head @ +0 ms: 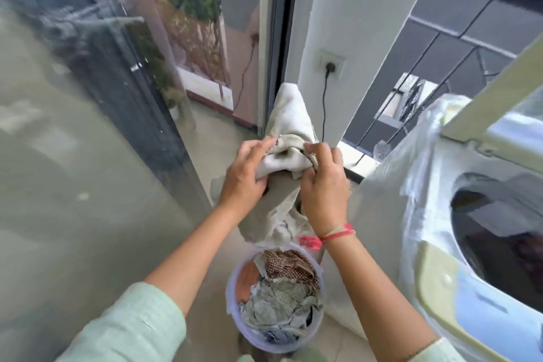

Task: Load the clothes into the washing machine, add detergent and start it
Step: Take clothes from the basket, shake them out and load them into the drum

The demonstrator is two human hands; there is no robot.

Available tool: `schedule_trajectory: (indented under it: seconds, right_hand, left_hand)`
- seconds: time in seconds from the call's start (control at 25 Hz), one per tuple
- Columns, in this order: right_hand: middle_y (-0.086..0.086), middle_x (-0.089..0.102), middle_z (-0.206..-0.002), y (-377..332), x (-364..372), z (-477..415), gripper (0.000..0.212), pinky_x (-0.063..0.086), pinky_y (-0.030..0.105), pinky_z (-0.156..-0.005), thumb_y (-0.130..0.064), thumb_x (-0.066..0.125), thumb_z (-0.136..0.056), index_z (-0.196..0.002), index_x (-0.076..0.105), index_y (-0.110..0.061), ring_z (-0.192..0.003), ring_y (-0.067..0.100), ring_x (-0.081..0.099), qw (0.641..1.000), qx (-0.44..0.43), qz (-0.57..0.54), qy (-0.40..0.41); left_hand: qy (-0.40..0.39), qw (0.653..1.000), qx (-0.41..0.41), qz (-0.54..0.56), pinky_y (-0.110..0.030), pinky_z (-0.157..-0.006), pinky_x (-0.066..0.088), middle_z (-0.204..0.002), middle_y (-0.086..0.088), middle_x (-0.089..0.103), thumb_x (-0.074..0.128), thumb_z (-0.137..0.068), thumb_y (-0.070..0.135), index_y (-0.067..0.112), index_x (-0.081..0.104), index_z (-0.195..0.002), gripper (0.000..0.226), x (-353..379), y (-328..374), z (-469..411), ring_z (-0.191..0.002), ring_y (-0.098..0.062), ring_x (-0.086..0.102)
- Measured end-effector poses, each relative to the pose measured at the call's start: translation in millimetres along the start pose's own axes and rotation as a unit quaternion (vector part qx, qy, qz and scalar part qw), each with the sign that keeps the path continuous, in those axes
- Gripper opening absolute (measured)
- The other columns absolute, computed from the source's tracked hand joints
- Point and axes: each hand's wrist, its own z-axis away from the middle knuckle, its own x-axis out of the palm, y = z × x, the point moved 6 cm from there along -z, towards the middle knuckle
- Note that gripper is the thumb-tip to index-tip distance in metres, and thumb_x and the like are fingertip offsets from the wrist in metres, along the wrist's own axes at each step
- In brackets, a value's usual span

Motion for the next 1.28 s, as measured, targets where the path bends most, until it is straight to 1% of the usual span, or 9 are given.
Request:
schedule_trajectory:
  seconds: [0.12, 0.28, 0.36, 0.48, 0.56, 0.64, 0.72, 1.0, 1.28]
  right_hand:
    - [-0.001, 0.047, -0.111, -3, -11, 28, 0.035, 0.052, 0.039, -0.068, -0.014, 0.058, -0.088, -0.122, 0.049, -0.019, -0.083, 0.027, 0.061, 0.996, -0.036, -0.076, -0.023]
    - [-0.004, 0.018, -0.149, 47, -2, 96, 0.105, 0.034, 0.034, -0.108, -0.053, 0.078, -0.066, -0.147, 0.014, -0.034, -0.139, 0.017, 0.029, 0.985, 0.049, -0.106, -0.124]
    - [-0.006, -0.008, -0.158, 80, 16, 128, 0.135, 0.022, 0.049, -0.114, -0.065, 0.079, -0.052, -0.146, -0.013, -0.038, -0.141, 0.007, 0.0, 0.97, 0.126, -0.02, -0.209]
    - [-0.005, -0.01, -0.159, 101, 36, 136, 0.147, 0.02, 0.059, -0.112, -0.064, 0.081, -0.041, -0.144, -0.022, -0.039, -0.143, 0.01, 0.0, 0.954, 0.187, 0.016, -0.234]
    - [-0.003, 0.029, -0.153, 93, 38, 112, 0.129, 0.037, 0.051, -0.104, -0.046, 0.082, -0.047, -0.147, 0.0, -0.041, -0.136, 0.019, 0.035, 0.957, 0.211, -0.065, -0.187]
    - [0.001, 0.064, -0.111, 83, 33, 78, 0.067, 0.047, 0.033, -0.08, -0.017, 0.073, -0.064, -0.125, 0.048, -0.031, -0.106, 0.029, 0.06, 0.96, 0.205, -0.125, -0.146]
    - [0.013, 0.063, -0.084, 72, 15, 38, 0.022, 0.037, 0.029, -0.064, -0.003, 0.056, -0.072, -0.091, 0.065, -0.008, -0.086, 0.036, 0.061, 0.976, 0.173, -0.088, -0.094]
    - [0.018, 0.055, -0.117, 12, -169, -79, 0.032, 0.035, 0.031, -0.1, 0.011, 0.05, -0.078, -0.101, 0.068, -0.002, -0.114, 0.029, 0.048, 0.971, -0.068, -0.09, 0.212]
    - [0.006, 0.064, -0.117, 79, -379, -60, 0.042, 0.021, 0.059, -0.111, -0.002, 0.07, -0.081, -0.12, 0.064, -0.015, -0.114, 0.028, 0.055, 0.868, -0.246, 0.124, 0.413]
  left_hand:
    - [0.012, 0.997, 0.059, -0.054, -0.042, -0.072, 0.053, -0.11, -0.001, 0.055, 0.049, -0.078, 0.012, 0.034, 0.055, -0.123, 0.05, -43, 45, -13, -0.092, -0.025, 0.059]
    - [0.024, 0.979, 0.133, -0.151, -0.044, -0.059, 0.052, -0.099, -0.002, 0.051, 0.048, -0.079, 0.023, 0.035, 0.056, -0.115, 0.039, -80, 101, -21, -0.084, -0.028, 0.059]
    - [0.045, 0.973, 0.153, -0.165, -0.039, -0.055, 0.051, -0.097, -0.002, 0.05, 0.056, -0.078, 0.011, 0.033, 0.06, -0.114, 0.042, -94, 122, -17, -0.083, -0.026, 0.058]
    - [0.058, 0.963, 0.209, -0.162, -0.033, -0.053, 0.047, -0.098, 0.0, 0.049, 0.057, -0.077, 0.001, 0.033, 0.06, -0.114, 0.048, -118, 154, -6, -0.084, -0.021, 0.056]
    - [0.077, 0.953, 0.249, -0.158, -0.029, -0.055, 0.045, -0.099, 0.005, 0.047, 0.059, -0.079, 0.002, 0.035, 0.057, -0.113, 0.048, -138, 171, -1, -0.087, -0.017, 0.055]
    - [0.115, 0.945, 0.26, -0.16, -0.028, -0.058, 0.044, -0.099, 0.008, 0.043, 0.061, -0.08, 0.003, 0.036, 0.056, -0.113, 0.047, -161, 177, 0, -0.087, -0.014, 0.053]
    - [0.157, 0.94, 0.254, -0.163, -0.031, -0.061, 0.047, -0.099, 0.006, 0.042, 0.062, -0.08, 0.002, 0.034, 0.056, -0.114, 0.047, -184, 171, -2, -0.087, -0.014, 0.051]
    - [0.191, 0.907, 0.186, -0.326, -0.049, -0.047, 0.045, -0.104, -0.013, 0.042, 0.062, -0.079, 0.016, 0.023, 0.045, -0.125, 0.05, -228, 134, 5, -0.07, -0.045, 0.056]
    - [0.208, 0.908, 0.239, -0.276, -0.052, -0.06, 0.049, -0.105, -0.012, 0.035, 0.071, -0.069, -0.014, 0.016, 0.037, -0.134, 0.08, -51, 224, -12, -0.087, -0.04, 0.047]
